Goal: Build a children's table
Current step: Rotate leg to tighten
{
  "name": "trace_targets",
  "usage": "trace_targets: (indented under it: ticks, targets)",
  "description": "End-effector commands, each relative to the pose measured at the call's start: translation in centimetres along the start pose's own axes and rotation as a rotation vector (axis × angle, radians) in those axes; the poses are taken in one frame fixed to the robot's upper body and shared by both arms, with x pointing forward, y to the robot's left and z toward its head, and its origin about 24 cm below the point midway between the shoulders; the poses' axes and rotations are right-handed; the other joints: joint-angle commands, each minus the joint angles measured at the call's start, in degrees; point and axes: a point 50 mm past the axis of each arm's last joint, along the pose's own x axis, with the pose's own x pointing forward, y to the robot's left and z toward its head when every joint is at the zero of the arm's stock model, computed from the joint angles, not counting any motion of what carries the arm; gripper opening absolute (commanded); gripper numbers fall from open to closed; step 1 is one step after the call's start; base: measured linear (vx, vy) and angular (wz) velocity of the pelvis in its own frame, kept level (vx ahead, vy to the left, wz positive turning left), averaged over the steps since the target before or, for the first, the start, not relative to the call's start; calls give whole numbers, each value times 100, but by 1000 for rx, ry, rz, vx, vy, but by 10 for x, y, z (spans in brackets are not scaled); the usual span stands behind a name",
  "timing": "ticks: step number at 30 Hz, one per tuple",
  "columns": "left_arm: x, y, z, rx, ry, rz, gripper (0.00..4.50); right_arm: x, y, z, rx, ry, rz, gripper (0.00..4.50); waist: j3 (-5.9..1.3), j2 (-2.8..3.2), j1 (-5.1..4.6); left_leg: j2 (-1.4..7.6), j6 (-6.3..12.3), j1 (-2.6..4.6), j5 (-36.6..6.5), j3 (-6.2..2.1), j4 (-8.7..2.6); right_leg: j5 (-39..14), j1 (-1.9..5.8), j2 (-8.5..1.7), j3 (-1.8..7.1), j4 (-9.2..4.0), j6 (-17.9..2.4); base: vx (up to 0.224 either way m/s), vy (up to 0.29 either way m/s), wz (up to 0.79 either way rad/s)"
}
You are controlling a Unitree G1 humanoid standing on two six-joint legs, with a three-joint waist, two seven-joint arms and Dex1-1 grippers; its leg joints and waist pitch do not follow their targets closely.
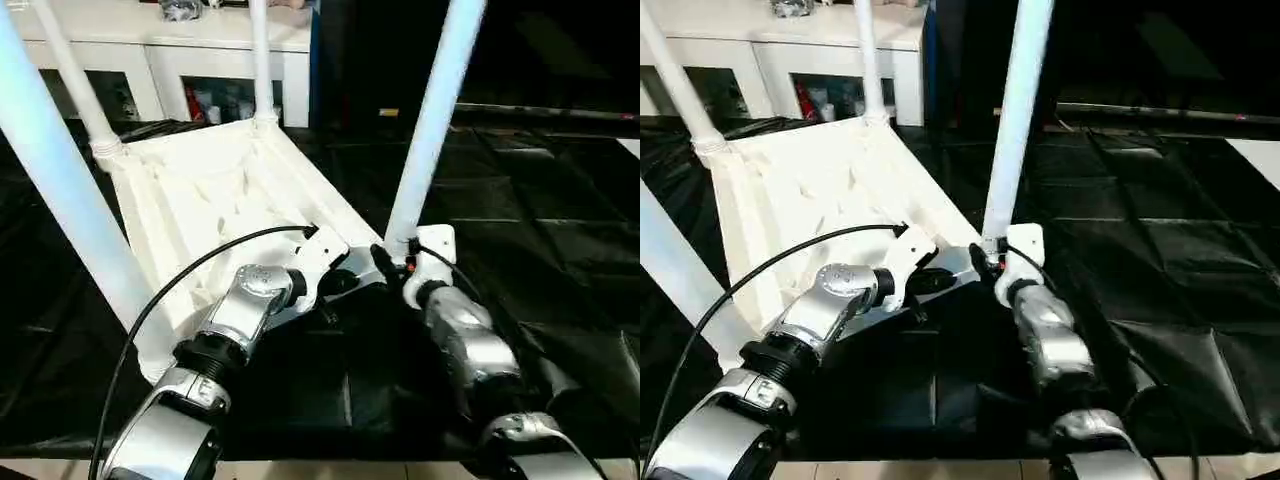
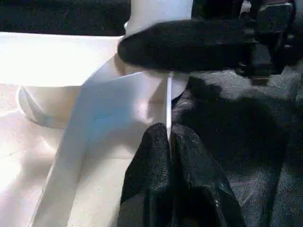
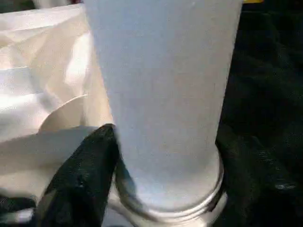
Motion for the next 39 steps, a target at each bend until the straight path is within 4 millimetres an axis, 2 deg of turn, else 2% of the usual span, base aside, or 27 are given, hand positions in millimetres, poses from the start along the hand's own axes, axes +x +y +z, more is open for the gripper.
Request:
trace_targets:
  ticks: [1, 4, 6, 7, 10, 12, 17, 18, 20, 26, 27, 39]
  targets:
    - [2, -9, -12, -49, -29, -66, 0, 2, 17, 6, -19, -26, 167, 371, -245, -110, 18, 235, 450, -24, -1262, -117, -355, -1346, 236, -308, 214, -505, -960, 0, 0, 0]
    - [-13, -3, -16, -31, -38, -123, 0, -12, -2, 12, -74, 21, 288, 386, -238, -108, 34, 238, 568, -47, -1171, -107, -339, -1298, 236, -303, 204, -497, -1017, 0, 0, 0]
    - [-19, -2, -18, -26, -41, -159, 0, -19, -9, 14, -119, 53, 351, 414, -229, -101, 45, 251, 564, -42, -1132, -110, -340, -1416, 237, -308, 200, -507, -1027, 0, 0, 0]
    - [-22, -2, -18, -24, -42, -173, 0, -22, -10, 15, -135, 60, 380, 414, -227, -99, 53, 258, 549, -24, -1141, -99, -335, -1429, 220, -307, 207, -508, -1044, 0, 0, 0]
    - [-38, -7, -21, -42, -56, -317, 0, -33, -13, 24, -152, 70, 509, 414, -233, -93, 67, 275, 558, -36, -1107, -114, -341, -1316, 245, -314, 208, -475, -1096, 0, 0, 0]
    - [-42, -7, -23, -35, -55, -341, 0, -35, -12, 26, -153, 67, 548, 414, -239, -74, 59, 280, 557, -5, -1046, -97, -335, -1081, 209, -296, 213, -450, -1228, 0, 0, 0]
    - [-50, -6, -28, -45, -42, -359, 0, -37, -8, 28, -177, 75, 625, 414, -247, -84, 73, 272, 585, -19, -904, -85, -316, -717, 232, -296, 203, -401, -1369, 0, 0, 0]
    - [-51, -6, -28, -47, -41, -358, 0, -38, -7, 27, -178, 84, 638, 389, -247, -86, 74, 271, 582, -20, -885, -84, -314, -721, 235, -299, 203, -402, -1375, 0, 0, 0]
    - [-54, -4, -29, -48, -38, -350, 0, -39, -7, 27, -179, 92, 654, 389, -243, -85, 74, 271, 572, -19, -877, -84, -315, -728, 237, -301, 204, -402, -1369, 0, 0, 0]
    - [-57, -1, -29, -52, -36, -337, 0, -44, -9, 25, -201, 112, 682, 332, -239, -99, 69, 265, 543, -17, -912, -83, -311, -855, 241, -296, 205, -417, -1304, 0, 0, 0]
    - [-57, -1, -29, -52, -36, -336, 0, -44, -9, 25, -199, 113, 685, 320, -242, -86, 73, 264, 540, -16, -910, -87, -311, -859, 245, -301, 204, -414, -1304, 0, 0, 0]
    - [-59, -1, -29, -56, -33, -333, 0, -44, -8, 20, -188, 125, 694, 217, -255, -104, 78, 259, 593, -11, -815, -77, -287, -638, 252, -291, 200, -381, -1401, 0, 0, 0]
